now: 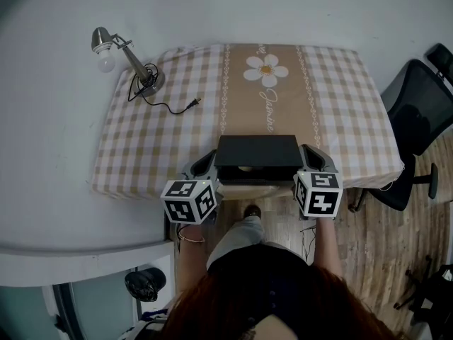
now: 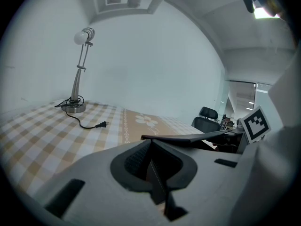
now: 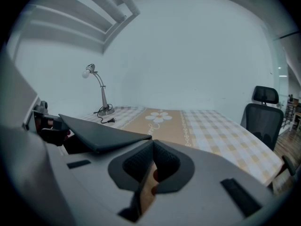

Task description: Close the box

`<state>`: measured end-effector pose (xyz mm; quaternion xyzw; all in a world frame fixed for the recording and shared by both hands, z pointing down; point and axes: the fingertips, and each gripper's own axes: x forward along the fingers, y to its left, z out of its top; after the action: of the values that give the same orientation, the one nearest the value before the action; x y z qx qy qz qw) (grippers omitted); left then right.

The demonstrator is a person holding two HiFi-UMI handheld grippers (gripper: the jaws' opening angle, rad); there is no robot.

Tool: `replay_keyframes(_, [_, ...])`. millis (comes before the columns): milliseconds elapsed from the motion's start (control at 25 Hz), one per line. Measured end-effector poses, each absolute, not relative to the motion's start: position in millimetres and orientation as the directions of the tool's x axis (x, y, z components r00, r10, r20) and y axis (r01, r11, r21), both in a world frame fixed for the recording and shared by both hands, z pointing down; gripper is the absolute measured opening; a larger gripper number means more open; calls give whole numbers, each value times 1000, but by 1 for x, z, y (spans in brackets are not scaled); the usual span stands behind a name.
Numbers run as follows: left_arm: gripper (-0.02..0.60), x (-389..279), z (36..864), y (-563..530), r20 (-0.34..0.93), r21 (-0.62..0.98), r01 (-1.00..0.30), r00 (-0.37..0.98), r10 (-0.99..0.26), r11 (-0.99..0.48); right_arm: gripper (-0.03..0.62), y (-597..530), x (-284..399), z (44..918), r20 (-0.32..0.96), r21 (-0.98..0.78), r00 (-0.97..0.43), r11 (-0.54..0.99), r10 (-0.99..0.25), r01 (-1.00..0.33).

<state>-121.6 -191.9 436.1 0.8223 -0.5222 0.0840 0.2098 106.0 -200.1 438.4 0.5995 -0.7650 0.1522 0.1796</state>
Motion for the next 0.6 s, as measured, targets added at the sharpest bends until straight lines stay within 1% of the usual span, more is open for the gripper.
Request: replay_keyframes(600, [28,-125,431,-167,345,246,-901,427,-836,-359,18,-175,96,436,447,-17,-256,278,-857,-961])
